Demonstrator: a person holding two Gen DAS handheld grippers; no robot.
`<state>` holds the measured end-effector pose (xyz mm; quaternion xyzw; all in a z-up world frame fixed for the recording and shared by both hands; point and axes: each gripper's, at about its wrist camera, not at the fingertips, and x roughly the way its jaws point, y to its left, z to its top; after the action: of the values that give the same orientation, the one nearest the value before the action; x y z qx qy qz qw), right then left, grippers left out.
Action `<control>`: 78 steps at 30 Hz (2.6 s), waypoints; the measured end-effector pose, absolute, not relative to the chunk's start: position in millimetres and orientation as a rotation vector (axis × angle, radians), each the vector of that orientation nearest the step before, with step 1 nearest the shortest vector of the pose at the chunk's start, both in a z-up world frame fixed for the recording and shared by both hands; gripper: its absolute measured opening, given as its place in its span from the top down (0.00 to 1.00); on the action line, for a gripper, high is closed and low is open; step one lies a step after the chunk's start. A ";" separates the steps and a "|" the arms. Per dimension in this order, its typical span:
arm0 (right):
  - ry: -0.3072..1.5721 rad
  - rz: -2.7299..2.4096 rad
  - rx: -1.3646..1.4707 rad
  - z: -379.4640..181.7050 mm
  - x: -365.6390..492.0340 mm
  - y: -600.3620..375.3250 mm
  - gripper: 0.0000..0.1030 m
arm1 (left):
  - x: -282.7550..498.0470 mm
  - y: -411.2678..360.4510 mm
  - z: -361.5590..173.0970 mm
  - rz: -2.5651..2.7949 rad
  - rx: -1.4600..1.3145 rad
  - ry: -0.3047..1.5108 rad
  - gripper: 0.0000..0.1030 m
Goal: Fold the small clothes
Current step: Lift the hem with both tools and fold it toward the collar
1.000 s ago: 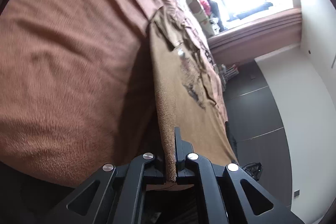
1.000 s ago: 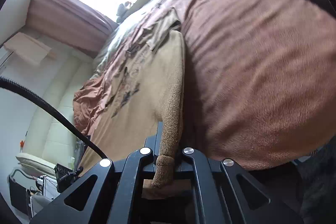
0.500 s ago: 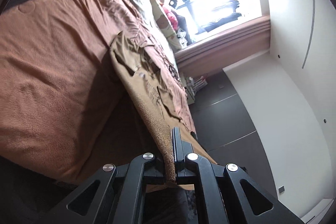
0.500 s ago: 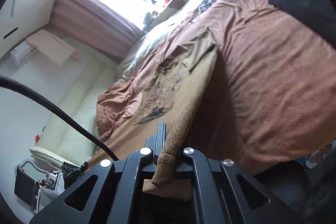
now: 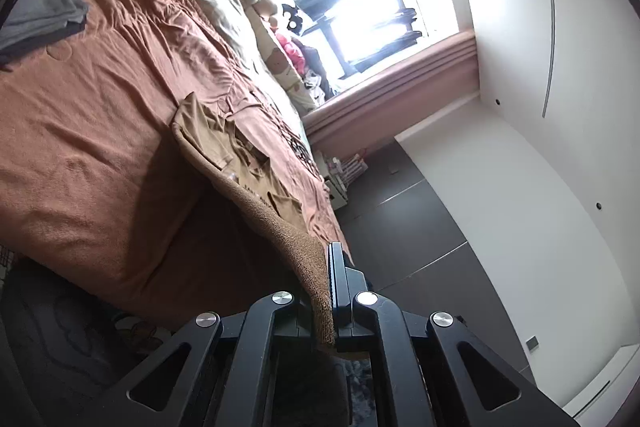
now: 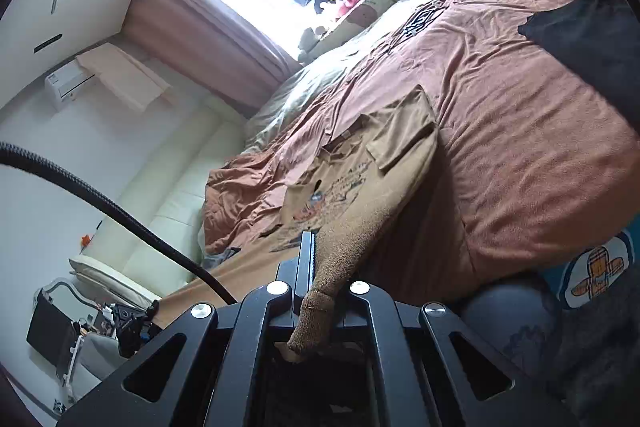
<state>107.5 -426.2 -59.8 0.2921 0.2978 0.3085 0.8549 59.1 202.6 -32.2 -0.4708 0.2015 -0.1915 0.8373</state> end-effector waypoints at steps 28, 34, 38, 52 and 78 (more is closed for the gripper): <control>0.570 0.691 0.553 -60.1 113.3 -432.9 1.00 | 23.0 203.3 -34.2 -0.448 -0.948 0.422 0.96; 0.570 0.679 0.542 -51.1 144.7 -420.8 1.00 | 54.3 212.0 -28.4 -0.435 -0.940 0.438 0.96; 0.559 0.664 0.525 -38.7 171.1 -411.1 1.00 | 84.1 218.1 -13.4 -0.421 -0.919 0.444 0.96; 0.541 0.619 0.443 3.2 264.3 -376.7 1.00 | 202.3 234.6 46.4 -0.383 -0.813 0.459 0.96; 0.819 0.470 0.381 -54.8 466.2 -292.5 1.00 | 379.7 267.2 -51.9 -0.108 -0.798 0.718 0.96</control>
<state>466.2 -292.5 -54.8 0.1822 0.3920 0.2248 0.8732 379.7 267.2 -51.9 -0.3801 0.3420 -0.0515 0.8578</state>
